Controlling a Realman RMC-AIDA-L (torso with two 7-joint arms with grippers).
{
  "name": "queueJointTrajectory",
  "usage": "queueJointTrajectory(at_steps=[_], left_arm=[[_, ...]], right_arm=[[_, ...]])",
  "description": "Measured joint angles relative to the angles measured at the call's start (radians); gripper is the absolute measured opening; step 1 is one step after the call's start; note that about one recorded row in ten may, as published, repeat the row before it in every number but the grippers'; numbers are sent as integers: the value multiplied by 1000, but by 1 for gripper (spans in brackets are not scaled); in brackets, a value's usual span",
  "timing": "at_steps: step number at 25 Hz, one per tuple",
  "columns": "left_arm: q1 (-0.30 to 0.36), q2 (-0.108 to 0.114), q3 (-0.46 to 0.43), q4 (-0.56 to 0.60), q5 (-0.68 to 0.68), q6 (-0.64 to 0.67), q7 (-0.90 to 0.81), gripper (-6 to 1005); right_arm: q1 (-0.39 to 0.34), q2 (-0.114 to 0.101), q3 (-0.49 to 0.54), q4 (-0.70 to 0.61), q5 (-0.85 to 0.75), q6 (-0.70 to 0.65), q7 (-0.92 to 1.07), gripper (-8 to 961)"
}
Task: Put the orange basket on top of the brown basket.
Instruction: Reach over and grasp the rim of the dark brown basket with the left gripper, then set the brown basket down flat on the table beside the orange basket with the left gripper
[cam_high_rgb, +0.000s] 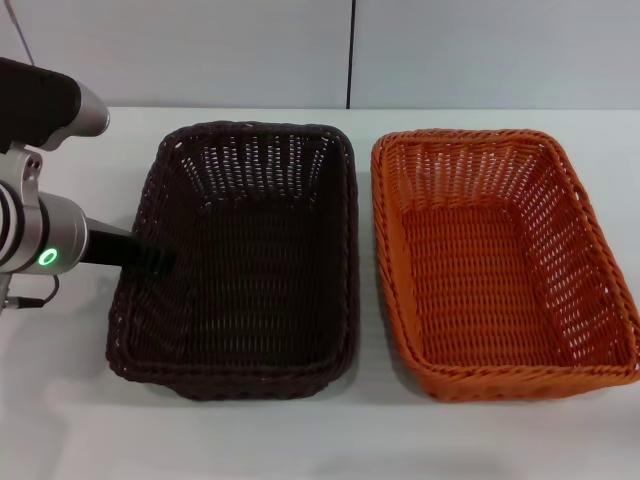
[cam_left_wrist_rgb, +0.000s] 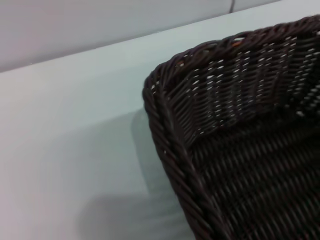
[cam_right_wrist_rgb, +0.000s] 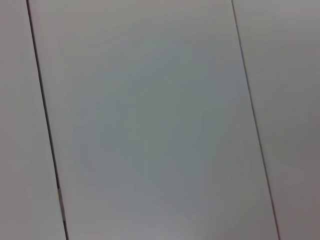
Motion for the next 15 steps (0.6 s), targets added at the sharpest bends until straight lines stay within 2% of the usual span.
queueJointTrajectory(at_steps=[3,5,15], left_arm=[[2,0,-14,-20,-25,-23,61,355],[-5,0,-49,-56,-52,-75,171,345],[-42,0,-192,-132,-117,-207,385,290]], right_arm=[[1,0,1,-1,-1,1,0,803],[1,-1,1,-2,-1,1,0,803],[-7,-2,8,-16,-13,7,0,803]])
